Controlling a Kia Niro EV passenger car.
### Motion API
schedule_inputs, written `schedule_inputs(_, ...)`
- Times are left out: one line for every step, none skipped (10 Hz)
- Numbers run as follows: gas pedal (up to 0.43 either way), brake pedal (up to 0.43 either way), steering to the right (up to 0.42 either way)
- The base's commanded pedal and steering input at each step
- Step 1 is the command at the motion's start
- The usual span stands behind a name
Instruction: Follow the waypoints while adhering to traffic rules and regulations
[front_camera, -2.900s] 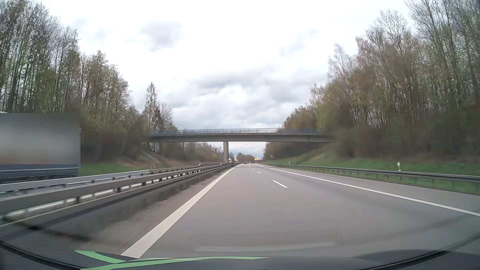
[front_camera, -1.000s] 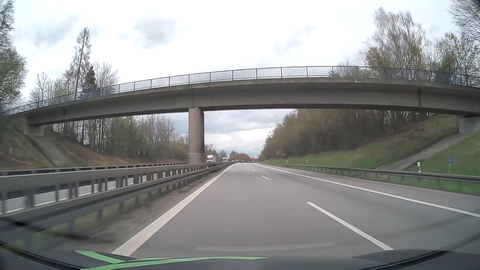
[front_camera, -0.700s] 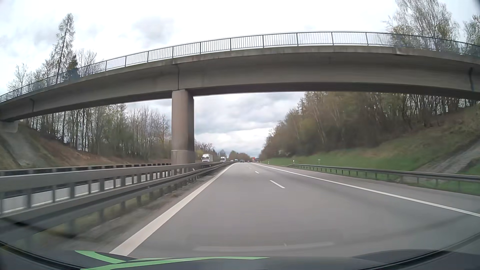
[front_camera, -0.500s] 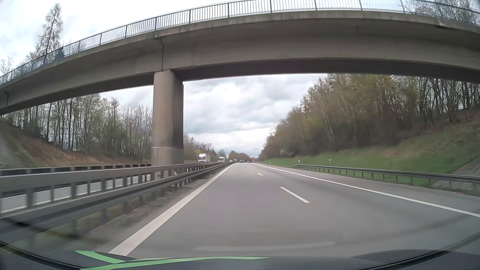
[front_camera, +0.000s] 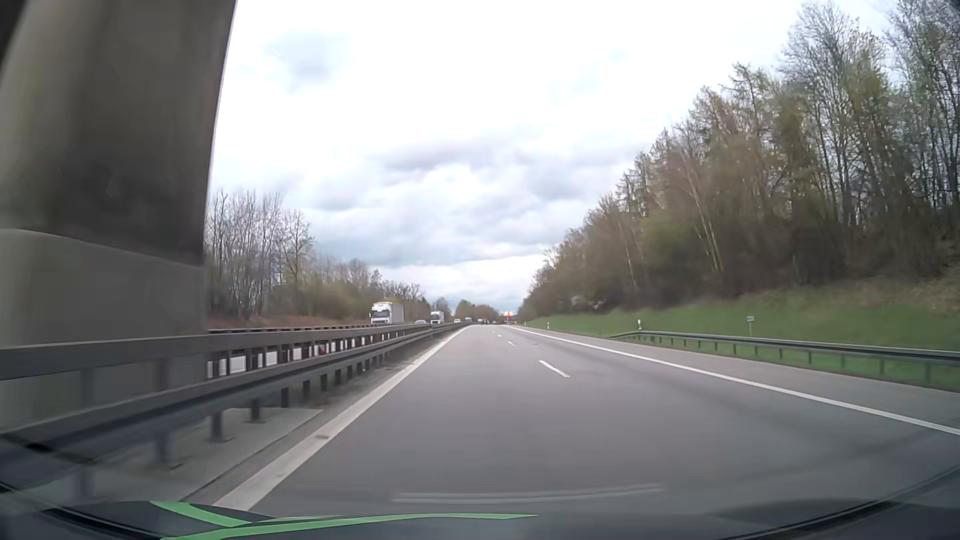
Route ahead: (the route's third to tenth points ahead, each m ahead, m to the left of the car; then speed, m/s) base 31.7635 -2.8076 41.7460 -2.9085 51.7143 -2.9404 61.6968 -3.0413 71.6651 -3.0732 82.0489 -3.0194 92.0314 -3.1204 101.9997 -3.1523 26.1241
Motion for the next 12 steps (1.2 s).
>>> schedule_inputs(0.0,0.0,0.0)
schedule_inputs(0.0,0.0,0.0)
schedule_inputs(0.0,0.0,0.0)
schedule_inputs(0.0,0.0,0.0)
schedule_inputs(0.0,0.0,0.0)
schedule_inputs(0.0,0.0,0.0)
schedule_inputs(0.0,0.0,0.0)
schedule_inputs(0.0,0.0,0.0)
schedule_inputs(0.0,0.0,0.0)
schedule_inputs(0.0,0.0,0.0)
schedule_inputs(0.0,0.0,0.0)
schedule_inputs(0.0,0.0,0.0)
